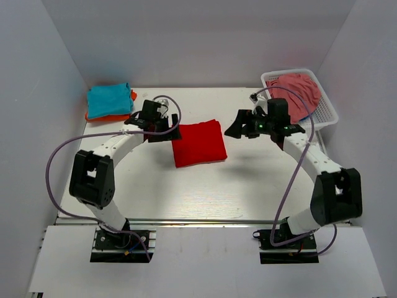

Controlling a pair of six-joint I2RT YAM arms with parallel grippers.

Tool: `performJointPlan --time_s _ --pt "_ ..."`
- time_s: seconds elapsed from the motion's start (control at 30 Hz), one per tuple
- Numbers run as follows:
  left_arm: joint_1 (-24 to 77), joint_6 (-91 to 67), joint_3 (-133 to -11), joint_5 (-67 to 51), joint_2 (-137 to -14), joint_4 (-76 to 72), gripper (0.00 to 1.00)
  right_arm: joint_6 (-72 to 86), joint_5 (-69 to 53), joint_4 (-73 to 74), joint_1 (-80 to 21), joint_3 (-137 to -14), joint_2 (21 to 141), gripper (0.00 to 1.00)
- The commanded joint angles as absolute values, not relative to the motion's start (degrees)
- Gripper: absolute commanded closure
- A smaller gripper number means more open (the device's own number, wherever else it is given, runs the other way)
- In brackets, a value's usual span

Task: Fold and stack the t-shirts
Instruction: Smooth out wrinkles on the folded tshirt, then put the neatly folded tshirt into the corner of the board with the left arm

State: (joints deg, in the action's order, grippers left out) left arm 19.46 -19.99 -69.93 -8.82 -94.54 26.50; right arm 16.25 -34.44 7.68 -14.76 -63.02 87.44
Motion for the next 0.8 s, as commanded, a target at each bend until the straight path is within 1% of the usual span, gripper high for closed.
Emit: performJointPlan --time_s 0.0,0.03,0.3,0.33,0.4,0.47,0.5,0.53,0.57,0.63,0.67,0.7,0.77 --pt "19.2 -21.0 -71.3 -4.7 -98.3 29.9 0.00 16.5 -24.9 8.5 -14.7 -59.2 82.9 0.10" --pt "19.2 -21.0 -71.3 -5.3 -99.9 28.9 0.00 16.9 -24.5 8.4 -14.6 -58.9 81.0 0.10" --pt "19.2 -20.5 -73.7 -6.7 -107.5 24.8 0.00 19.4 -25.8 6.7 -14.7 -55.4 76.8 0.10" --pt "19.2 -20.5 -73.7 -7.9 -108.3 24.0 0.02 19.2 -26.1 6.6 -14.7 -54.9 76.7 0.10" --pt "19.2 -20.5 -74.3 -8.6 -110.0 23.4 0.07 19.2 -27.3 6.4 -14.7 -54.4 75.9 0.10" --pt "19.7 -19.9 -74.3 -9.1 -112.7 22.7 0.11 19.2 -28.4 5.1 -14.5 -53.4 75.3 0.10" --pt "19.7 -19.0 -74.8 -10.6 -113.5 21.2 0.17 19.5 -29.2 4.9 -14.5 -53.2 75.1 0.10" --pt "20.3 -18.2 -74.8 -11.7 -114.3 20.7 0.20 19.6 -29.4 4.8 -14.6 -53.0 75.1 0.10" --pt "20.3 -17.7 -74.8 -14.3 -115.9 19.2 0.30 19.8 -30.2 4.7 -14.5 -52.8 74.9 0.10" --pt "20.3 -17.1 -74.8 -16.1 -117.2 17.7 0.41 20.1 -30.4 4.0 -14.3 -52.1 74.5 0.10" --pt "20.3 -17.1 -74.8 -16.6 -117.8 17.7 0.48 20.1 -30.4 3.5 -14.4 -51.7 74.3 0.10" --pt "20.3 -16.4 -74.8 -18.0 -118.4 16.2 0.60 20.4 -30.5 3.2 -14.4 -51.3 73.7 0.10" --pt "20.3 -15.7 -74.8 -19.5 -119.3 14.8 0.69 20.6 -29.7 2.8 -14.4 -50.0 72.5 0.10"
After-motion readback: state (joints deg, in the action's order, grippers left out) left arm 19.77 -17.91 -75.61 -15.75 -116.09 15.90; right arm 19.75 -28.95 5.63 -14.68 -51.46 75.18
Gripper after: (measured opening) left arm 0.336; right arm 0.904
